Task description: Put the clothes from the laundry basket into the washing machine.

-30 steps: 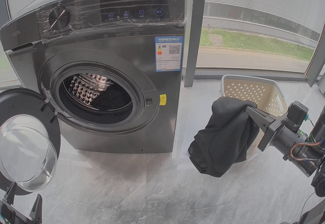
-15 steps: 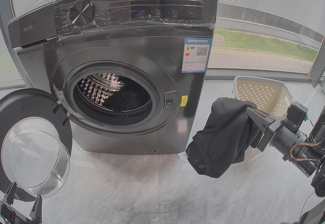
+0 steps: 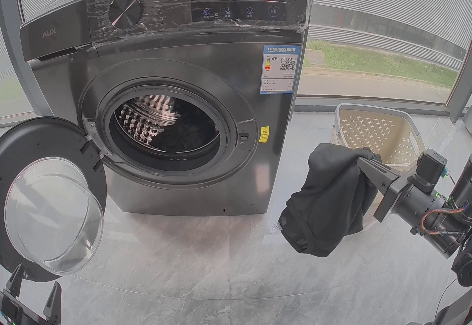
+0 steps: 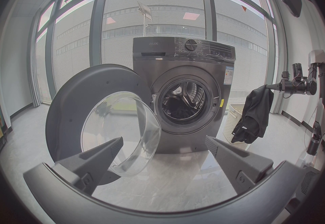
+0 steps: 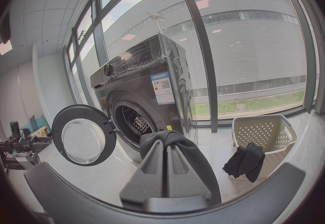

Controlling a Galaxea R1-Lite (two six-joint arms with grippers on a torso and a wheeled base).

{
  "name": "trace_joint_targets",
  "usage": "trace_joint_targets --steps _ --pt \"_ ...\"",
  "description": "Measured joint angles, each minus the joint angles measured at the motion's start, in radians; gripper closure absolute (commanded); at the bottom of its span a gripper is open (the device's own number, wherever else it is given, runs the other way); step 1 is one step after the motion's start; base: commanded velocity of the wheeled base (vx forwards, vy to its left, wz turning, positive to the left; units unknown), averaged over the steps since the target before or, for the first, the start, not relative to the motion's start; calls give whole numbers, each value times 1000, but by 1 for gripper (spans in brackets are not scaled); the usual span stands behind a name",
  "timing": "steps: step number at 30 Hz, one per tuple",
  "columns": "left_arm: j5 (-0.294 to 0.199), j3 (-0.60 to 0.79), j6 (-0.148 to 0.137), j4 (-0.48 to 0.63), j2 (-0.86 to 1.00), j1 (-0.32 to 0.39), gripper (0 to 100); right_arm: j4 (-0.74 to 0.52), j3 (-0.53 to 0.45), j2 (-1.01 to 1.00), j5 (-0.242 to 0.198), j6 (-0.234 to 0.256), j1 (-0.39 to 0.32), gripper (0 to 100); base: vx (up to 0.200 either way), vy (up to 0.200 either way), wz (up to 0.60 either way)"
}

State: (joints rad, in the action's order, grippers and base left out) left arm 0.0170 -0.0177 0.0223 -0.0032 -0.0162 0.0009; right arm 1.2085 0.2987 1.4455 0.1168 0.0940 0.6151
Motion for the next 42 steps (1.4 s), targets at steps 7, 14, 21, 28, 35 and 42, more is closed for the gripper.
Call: trace_joint_targets --steps 7,14,21,28,35,42 --pt "-1 0 0 0 0 1 0 3 -9 2 -2 0 -1 100 0 200 0" --pt "0 0 0 0 0 0 0 3 -9 2 -1 0 0 100 0 200 0" --pt "0 0 0 0 0 0 0 3 -9 3 -3 0 0 100 0 200 0" --pt "1 0 0 0 0 0 0 0 -10 3 -5 1 1 100 0 0 0" --pt "1 0 0 1 -1 0 0 -2 -14 5 -6 5 11 100 0 0 0" --pt "4 0 -26 -1 -1 1 0 1 -26 7 -11 26 77 100 0 0 0"
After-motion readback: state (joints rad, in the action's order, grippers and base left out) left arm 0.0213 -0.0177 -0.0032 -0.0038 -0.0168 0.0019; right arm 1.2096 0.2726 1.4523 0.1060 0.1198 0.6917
